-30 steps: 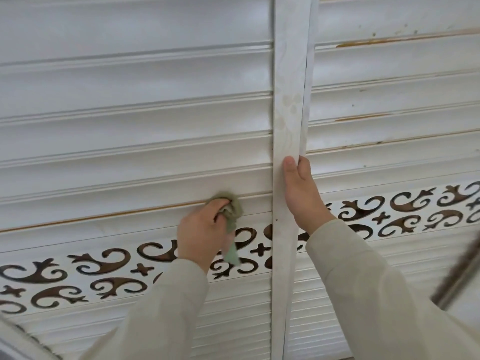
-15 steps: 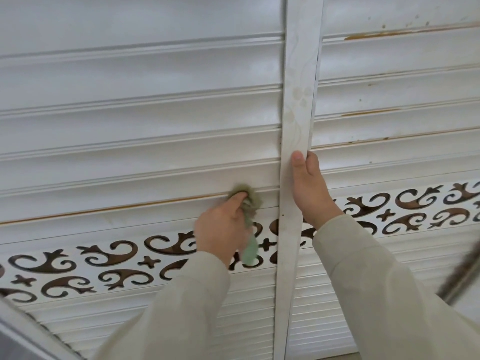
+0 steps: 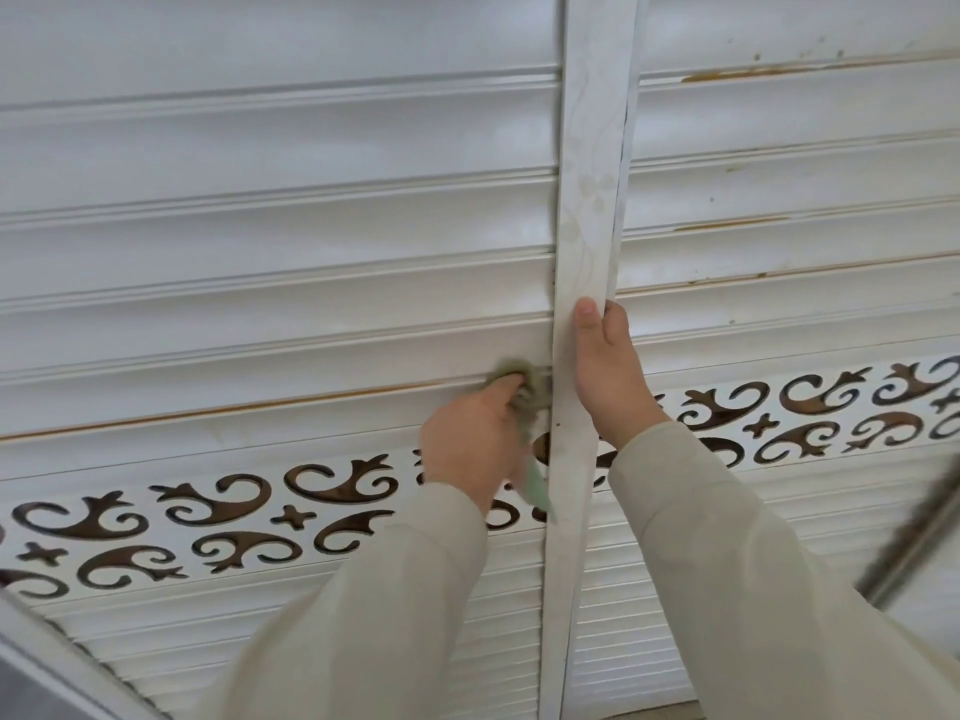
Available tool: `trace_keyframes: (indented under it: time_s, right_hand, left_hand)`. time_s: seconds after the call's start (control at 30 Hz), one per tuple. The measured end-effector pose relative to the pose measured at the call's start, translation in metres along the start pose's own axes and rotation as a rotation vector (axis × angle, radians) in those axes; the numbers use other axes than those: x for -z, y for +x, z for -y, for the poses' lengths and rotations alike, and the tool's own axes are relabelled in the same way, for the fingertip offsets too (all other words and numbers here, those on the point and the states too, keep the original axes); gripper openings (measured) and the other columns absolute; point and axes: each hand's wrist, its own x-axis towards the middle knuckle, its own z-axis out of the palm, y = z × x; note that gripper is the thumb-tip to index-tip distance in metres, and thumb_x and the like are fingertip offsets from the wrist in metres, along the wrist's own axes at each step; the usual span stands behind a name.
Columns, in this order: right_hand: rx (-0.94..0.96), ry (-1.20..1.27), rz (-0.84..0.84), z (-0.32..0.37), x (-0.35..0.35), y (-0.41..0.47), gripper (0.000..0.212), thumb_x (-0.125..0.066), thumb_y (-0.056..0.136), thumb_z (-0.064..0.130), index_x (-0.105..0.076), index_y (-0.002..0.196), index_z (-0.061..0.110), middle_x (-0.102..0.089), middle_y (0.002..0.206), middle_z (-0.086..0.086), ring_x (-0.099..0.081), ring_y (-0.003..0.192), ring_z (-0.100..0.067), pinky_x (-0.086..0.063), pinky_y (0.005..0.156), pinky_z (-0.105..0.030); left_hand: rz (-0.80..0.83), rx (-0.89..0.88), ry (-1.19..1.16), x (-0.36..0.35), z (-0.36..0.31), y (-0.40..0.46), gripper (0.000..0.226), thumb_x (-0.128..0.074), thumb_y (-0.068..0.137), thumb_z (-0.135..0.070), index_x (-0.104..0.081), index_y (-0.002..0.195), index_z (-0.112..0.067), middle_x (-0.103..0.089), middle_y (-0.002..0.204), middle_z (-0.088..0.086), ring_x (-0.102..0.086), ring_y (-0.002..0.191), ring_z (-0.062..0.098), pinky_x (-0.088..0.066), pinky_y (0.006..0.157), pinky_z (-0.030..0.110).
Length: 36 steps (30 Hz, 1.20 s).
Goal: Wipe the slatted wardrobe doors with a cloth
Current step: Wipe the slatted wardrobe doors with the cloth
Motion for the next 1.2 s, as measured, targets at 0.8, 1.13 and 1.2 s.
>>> trace_keyframes:
  time_s: [0.8, 1.13, 1.2]
  right_hand:
    - [0.48, -0.26, -0.487, 0.003, -0.096, -0.047, 0.032, -0.058, 0.088, 0.018, -0.054, 0.118, 0.007, -0.051, 0.113, -0.003, -0.047, 0.104, -0.02, -0.04, 0.091, -0.03]
    - [0.183, -0.155, 0.356, 0.037, -0.161, -0.035, 0.016, -0.068, 0.091, 0.027, -0.071, 0.081, 0.015, -0.074, 0.072, 0.002, -0.071, 0.061, -0.016, -0.061, 0.069, -0.04]
    - [0.183, -0.153, 0.336, 0.039, -0.16, -0.034, 0.018, -0.07, 0.09, 0.026, -0.072, 0.077, 0.013, -0.073, 0.068, 0.001, -0.068, 0.054, -0.018, -0.061, 0.062, -0.041]
  left_hand:
    - [-0.364, 0.31, -0.147, 0.047, 0.134, -0.019, 0.042, -0.043, 0.094, -0.024, -0.064, 0.129, -0.035, -0.071, 0.094, 0.006, -0.055, 0.079, 0.026, -0.047, 0.076, 0.031]
    - [-0.497, 0.308, -0.224, 0.055, 0.174, -0.013, 0.032, -0.051, 0.09, -0.018, -0.073, 0.109, -0.03, -0.07, 0.076, 0.001, -0.063, 0.068, 0.03, -0.054, 0.065, 0.035]
    - [-0.431, 0.117, -0.166, 0.042, 0.149, -0.008, 0.034, -0.044, 0.086, -0.03, -0.072, 0.105, -0.033, -0.072, 0.084, -0.005, -0.064, 0.068, 0.027, -0.051, 0.061, 0.032]
